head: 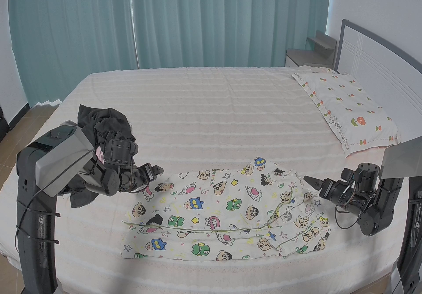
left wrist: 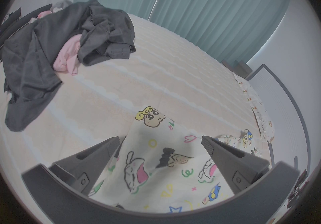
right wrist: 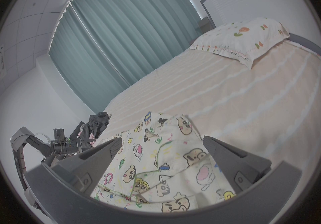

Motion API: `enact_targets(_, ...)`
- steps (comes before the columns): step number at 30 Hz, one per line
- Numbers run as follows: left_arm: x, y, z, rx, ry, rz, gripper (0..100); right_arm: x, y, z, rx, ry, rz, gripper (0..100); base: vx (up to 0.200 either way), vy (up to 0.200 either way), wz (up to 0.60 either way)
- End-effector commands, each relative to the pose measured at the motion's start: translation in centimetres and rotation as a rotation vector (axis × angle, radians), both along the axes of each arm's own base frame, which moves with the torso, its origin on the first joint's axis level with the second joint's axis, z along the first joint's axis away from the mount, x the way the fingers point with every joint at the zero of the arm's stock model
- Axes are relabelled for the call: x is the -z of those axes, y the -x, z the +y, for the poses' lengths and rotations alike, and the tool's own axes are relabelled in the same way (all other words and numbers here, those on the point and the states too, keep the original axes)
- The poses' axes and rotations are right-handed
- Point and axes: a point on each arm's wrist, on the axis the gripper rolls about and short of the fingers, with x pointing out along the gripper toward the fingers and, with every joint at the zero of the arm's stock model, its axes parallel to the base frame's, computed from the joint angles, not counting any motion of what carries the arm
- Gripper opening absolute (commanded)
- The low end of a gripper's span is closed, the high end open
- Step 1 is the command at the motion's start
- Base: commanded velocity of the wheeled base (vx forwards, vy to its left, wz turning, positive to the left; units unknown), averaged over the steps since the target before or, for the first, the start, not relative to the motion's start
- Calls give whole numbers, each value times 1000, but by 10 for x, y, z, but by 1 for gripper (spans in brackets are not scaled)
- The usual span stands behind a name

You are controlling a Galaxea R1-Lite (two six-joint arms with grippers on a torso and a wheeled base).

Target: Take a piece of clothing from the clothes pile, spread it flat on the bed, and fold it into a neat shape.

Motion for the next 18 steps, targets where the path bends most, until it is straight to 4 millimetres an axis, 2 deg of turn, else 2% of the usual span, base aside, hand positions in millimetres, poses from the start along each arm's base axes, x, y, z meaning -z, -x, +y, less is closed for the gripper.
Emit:
enact_targets(1, 26, -10, 0, 1, -3, 34, 100, 8, 3, 3, -9, 0, 21, 100, 0, 0, 0)
enact_targets(5, 26, -22, -1, -11, -5, 5, 100, 8, 4, 6, -19, 0, 25, 100, 0, 0, 0)
enact_targets(17, 29, -35, -3, -12, -16, 32, 100, 8, 6, 7, -22, 6, 31, 100, 0, 0, 0)
enact_targets(18, 31, -37, -3, -22, -26, 37, 0, 9, 7, 7, -22, 6, 32, 100, 0, 0, 0)
